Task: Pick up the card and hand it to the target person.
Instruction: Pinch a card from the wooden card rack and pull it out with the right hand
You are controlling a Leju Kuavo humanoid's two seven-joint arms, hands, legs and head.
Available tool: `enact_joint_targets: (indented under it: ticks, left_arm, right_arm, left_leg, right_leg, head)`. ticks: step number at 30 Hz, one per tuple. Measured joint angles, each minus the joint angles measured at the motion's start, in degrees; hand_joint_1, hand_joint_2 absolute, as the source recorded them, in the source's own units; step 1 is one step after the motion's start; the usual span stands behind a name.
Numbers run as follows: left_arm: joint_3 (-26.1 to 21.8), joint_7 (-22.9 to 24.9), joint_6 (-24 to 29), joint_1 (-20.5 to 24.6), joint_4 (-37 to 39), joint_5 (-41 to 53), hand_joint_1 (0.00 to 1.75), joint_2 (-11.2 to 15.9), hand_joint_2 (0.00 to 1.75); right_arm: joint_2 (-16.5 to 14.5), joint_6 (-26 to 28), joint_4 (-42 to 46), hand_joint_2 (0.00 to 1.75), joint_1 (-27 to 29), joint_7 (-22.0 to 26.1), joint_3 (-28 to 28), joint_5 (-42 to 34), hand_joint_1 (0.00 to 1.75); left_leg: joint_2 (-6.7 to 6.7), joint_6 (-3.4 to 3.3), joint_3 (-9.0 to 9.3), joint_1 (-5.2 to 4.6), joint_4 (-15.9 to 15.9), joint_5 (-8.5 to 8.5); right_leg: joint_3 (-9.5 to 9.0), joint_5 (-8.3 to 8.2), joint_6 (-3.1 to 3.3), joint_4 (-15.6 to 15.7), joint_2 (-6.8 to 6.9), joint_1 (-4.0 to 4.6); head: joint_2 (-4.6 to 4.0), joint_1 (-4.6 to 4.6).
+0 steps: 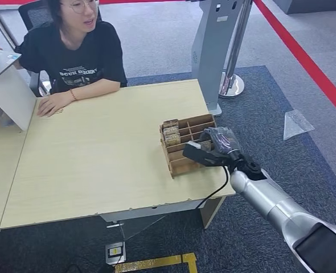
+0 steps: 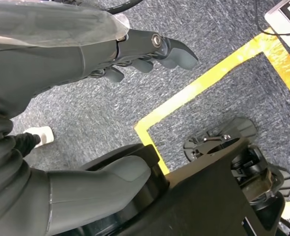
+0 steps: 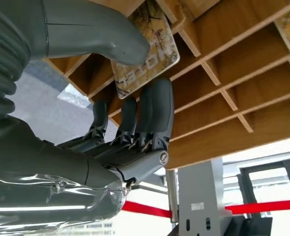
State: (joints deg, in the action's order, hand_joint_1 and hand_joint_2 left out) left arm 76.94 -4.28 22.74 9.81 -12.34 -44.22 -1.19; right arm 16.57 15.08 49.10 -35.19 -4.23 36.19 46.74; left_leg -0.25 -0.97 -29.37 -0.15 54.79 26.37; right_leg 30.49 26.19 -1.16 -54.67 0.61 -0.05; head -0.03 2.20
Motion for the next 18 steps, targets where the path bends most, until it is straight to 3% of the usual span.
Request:
enact_joint_targets:
  ticks: [3,8,18]
  left_arm:
    - [0.0,0.1,-0.1,0.0,0.0,0.0,0.00,-0.1,1.75]
    - [0.0,0.5,-0.1,0.0,0.0,0.0,0.00,-0.1,1.75]
    - [0.0,0.5,-0.1,-0.1,0.0,0.0,0.00,-0.2,1.75]
  right_arm:
    - [0.0,-0.7,0.1,1.75,-0.2,-2.0,0.5,3.2,1.16]
    - [0.0,-2.0,0.5,1.75,-0.7,-4.6,1.2,7.7,1.71]
    - [0.0,-4.4,3.1,1.75,-1.2,-6.9,2.4,13.3,1.75]
  left_leg:
    - [0.00,0.00,0.00,0.00,0.0,0.00]
    - [0.01,0.00,0.01,0.00,0.0,0.00]
    - [0.03,0.00,0.07,0.00,0.0,-0.01]
  right_leg:
    - [0.00,0.00,0.00,0.0,0.00,0.00]
    - [-0.01,0.00,0.00,0.0,-0.01,0.00]
    - [-0.03,-0.02,-0.01,0.0,-0.05,0.00]
  head:
    - [0.00,0.00]
    - [0.01,0.01]
    - [0.00,0.00]
